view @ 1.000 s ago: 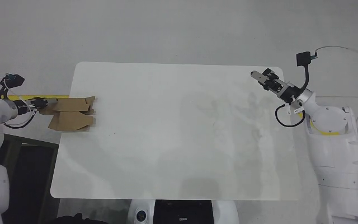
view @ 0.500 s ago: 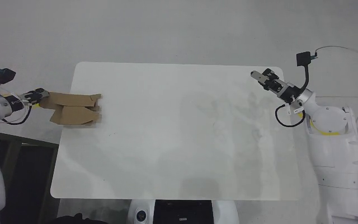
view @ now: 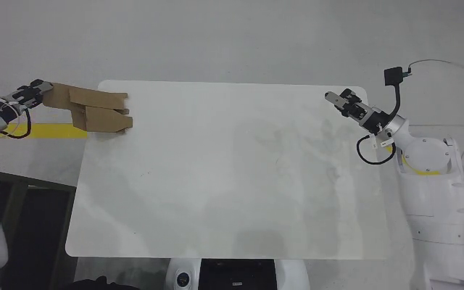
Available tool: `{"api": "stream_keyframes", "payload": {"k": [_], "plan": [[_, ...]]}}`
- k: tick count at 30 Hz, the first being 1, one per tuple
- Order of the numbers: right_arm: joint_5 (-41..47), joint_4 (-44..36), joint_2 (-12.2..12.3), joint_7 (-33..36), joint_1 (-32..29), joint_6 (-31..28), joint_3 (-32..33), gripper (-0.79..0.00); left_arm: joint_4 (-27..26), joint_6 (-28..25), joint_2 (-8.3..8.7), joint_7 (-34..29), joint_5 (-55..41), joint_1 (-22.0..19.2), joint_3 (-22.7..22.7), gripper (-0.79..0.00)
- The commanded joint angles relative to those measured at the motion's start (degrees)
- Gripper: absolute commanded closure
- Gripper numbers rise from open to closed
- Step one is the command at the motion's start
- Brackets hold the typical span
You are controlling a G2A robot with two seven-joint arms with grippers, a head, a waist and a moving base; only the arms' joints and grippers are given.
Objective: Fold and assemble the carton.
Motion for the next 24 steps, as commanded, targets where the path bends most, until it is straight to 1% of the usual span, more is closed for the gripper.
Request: {"api": "stream_keyframes", "payload": {"k": [1,6,9,15,21,24], "plan": [[0.0,0.0,0.0,0.0,0.0,0.0,0.0,-0.785,-1.2,1.3,-0.68,-0.2,-2.4,-0.2,-0.1,0.000],[0.0,0.0,0.0,0.0,0.0,0.0,0.0,-0.785,-4.1,4.8,-2.67,-0.4,-7.0,-1.2,0.7,0.000],[0.0,0.0,0.0,0.0,0.0,0.0,0.0,-0.785,-5.5,6.5,-4.03,0.9,-8.4,-1.8,2.0,0.000],[0.0,0.0,0.0,0.0,0.0,0.0,0.0,-0.785,-7.1,10.4,-7.56,1.2,-12.7,-2.3,5.2,0.000],[0.0,0.0,0.0,0.0,0.0,0.0,0.0,-0.785,-9.4,11.2,-10.78,2.2,-16.8,-2.5,8.2,0.000],[0.0,0.0,0.0,0.0,0.0,0.0,0.0,-0.785,-10.7,11.4,-12.21,1.6,-18.9,-2.7,9.6,0.000]]}}
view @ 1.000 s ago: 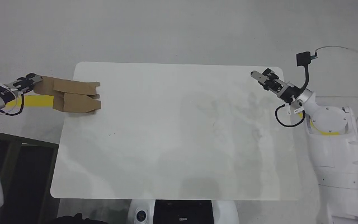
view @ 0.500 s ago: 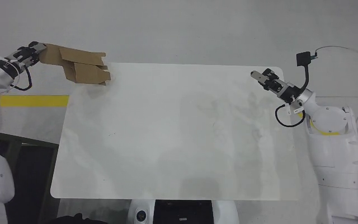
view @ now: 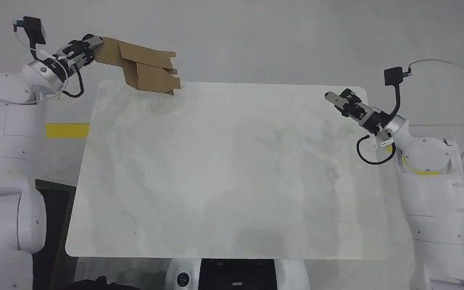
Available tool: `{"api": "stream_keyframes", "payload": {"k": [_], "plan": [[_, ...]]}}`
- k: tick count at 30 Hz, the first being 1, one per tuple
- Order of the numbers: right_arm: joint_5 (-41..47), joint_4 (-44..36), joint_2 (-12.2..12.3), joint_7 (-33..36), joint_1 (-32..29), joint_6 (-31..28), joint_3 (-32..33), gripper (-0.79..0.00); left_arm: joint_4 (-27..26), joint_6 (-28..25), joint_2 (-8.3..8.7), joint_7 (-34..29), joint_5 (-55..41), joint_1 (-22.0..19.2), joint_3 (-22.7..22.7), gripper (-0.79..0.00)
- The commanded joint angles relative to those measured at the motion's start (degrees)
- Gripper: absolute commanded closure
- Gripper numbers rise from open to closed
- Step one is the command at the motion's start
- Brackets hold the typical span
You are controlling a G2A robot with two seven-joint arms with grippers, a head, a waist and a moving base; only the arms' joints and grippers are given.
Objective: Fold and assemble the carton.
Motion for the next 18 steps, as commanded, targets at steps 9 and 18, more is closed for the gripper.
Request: {"api": "stream_keyframes", "payload": {"k": [9,18], "plan": [[0.0,0.0,0.0,0.0,0.0,0.0,0.0,-0.785,-3.0,0.0,-4.50,0.5,-3.9,-2.2,5.4,0.000],[0.0,0.0,0.0,0.0,0.0,0.0,0.0,-0.785,-3.1,-1.4,-6.73,-1.9,-8.4,-1.5,7.2,0.000]]}}
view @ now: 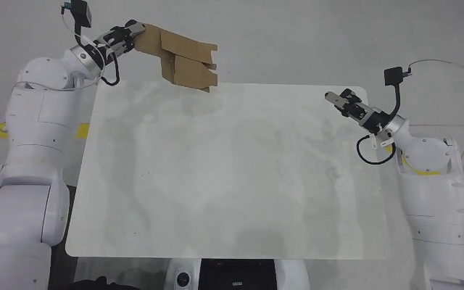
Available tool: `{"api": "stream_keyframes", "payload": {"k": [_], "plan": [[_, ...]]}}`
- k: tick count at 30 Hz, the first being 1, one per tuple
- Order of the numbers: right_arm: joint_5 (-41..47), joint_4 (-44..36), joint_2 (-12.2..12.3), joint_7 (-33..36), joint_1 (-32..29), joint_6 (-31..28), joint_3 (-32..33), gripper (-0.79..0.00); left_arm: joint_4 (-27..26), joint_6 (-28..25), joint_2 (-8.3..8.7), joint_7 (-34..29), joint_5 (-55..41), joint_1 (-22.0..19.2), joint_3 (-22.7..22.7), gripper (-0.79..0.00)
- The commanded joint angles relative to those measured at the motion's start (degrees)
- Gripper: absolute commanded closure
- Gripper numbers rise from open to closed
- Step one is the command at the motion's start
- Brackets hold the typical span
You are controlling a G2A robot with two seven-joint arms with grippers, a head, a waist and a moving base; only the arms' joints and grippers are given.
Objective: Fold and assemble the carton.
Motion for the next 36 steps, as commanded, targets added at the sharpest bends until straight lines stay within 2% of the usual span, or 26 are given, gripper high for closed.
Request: {"api": "stream_keyframes", "payload": {"k": [1,4,8,21,36], "plan": [[0.0,0.0,0.0,0.0,0.0,0.0,0.0,-0.785,-0.6,-0.4,-0.43,-0.8,-1.2,0.5,0.3,0.000],[1.9,0.0,-0.2,-0.9,-1.1,0.3,-0.7,-0.785,-2.0,-1.4,-1.02,-1.7,-2.6,1.5,0.9,0.000],[8.2,2.1,-0.6,1.9,-0.6,-0.7,-4.0,-0.785,-3.7,-2.6,-1.60,-2.4,-3.4,2.6,1.6,0.000],[22.7,15.3,-4.3,9.4,9.6,-5.7,-20.6,-0.785,-8.9,-3.2,-2.92,-6.7,-5.9,5.4,3.5,0.000],[30.1,27.2,-8.5,12.0,18.0,-13.2,-30.5,-0.785,-16.4,-1.8,-2.18,-14.4,-9.5,9.2,2.0,0.000]]}}
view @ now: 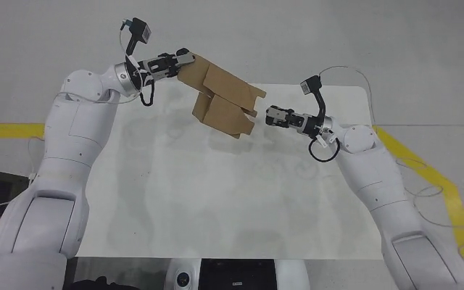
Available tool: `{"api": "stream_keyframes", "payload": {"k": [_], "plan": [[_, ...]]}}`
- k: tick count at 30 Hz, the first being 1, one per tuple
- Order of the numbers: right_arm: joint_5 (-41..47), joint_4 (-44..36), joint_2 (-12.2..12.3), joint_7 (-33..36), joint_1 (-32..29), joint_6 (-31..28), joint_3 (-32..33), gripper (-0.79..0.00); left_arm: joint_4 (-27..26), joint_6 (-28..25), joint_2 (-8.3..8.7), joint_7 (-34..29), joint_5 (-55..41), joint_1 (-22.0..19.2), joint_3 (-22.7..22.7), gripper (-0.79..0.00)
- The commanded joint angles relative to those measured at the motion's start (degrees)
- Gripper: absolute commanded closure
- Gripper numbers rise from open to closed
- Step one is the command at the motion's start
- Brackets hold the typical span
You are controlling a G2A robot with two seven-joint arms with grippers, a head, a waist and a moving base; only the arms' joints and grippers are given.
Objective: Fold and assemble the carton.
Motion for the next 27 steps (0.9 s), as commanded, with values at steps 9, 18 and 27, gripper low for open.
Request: {"api": "stream_keyframes", "payload": {"k": [9,18,27], "plan": [[3.4,4.7,-2.7,0.8,3.1,-3.9,-4.7,-0.597,-6.5,1.9,0.76,-2.1,-1.0,3.5,-1.2,0.000],[5.0,7.7,-4.0,2.0,4.9,-5.6,-6.2,-0.194,-9.3,3.2,1.34,-2.5,-0.7,5.0,-2.3,0.000],[7.0,7.5,-4.2,2.9,4.9,-4.7,-6.6,0.000,-9.4,5.9,1.51,-2.4,-0.6,5.2,-2.5,-0.129]]}}
